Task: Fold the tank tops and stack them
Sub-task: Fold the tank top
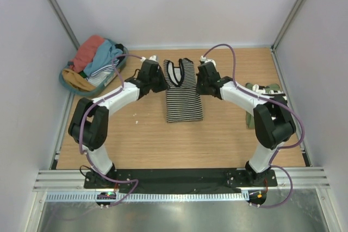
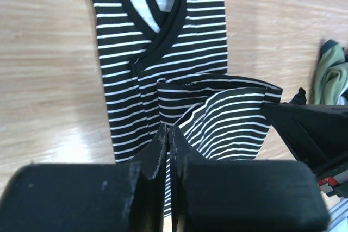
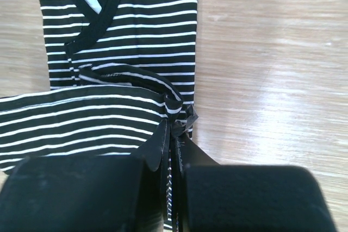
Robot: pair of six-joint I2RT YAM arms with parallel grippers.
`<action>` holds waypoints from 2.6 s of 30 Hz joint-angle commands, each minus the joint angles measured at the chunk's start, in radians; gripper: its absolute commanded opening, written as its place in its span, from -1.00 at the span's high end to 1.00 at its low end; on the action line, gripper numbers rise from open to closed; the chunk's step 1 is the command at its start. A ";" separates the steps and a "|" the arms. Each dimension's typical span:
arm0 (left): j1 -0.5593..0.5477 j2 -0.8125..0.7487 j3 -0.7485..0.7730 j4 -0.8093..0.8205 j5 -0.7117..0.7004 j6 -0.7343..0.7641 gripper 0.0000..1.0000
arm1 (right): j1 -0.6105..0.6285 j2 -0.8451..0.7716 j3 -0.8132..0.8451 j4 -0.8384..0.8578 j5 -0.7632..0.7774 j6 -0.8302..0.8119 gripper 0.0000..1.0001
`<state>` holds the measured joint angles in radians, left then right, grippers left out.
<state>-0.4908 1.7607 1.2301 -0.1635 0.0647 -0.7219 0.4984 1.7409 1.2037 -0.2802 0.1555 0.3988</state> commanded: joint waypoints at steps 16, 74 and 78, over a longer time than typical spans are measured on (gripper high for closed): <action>0.058 0.180 0.190 -0.051 -0.055 0.048 1.00 | -0.058 0.181 0.229 0.029 -0.028 -0.015 0.97; -0.196 -0.151 -0.550 0.188 -0.013 -0.119 1.00 | -0.028 -0.340 -0.530 0.003 -0.324 0.138 0.81; -0.230 -0.222 -0.615 0.180 -0.016 -0.152 0.99 | 0.040 -0.409 -0.561 -0.072 -0.295 0.173 -0.01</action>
<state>-0.7010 1.5887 0.6689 0.0967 0.0914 -0.8639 0.4904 1.3964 0.6617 -0.2600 -0.1822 0.5442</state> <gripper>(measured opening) 0.005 0.326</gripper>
